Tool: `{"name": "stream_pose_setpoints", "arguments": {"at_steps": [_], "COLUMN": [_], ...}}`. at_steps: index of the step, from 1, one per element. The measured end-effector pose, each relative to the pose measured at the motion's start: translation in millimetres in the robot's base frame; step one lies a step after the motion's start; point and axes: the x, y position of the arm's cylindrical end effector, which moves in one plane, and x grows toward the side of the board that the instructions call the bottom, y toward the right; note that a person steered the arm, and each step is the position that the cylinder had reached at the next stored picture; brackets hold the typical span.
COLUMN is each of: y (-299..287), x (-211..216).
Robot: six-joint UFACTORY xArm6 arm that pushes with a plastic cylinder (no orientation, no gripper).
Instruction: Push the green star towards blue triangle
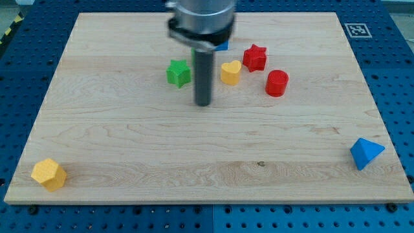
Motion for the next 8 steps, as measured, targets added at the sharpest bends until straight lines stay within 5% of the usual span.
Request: {"name": "stream_pose_setpoints", "arguments": {"at_steps": [1, 2, 5, 8], "y": [-80, -98, -10, -26], "x": [-21, -63, -56, -77]}}
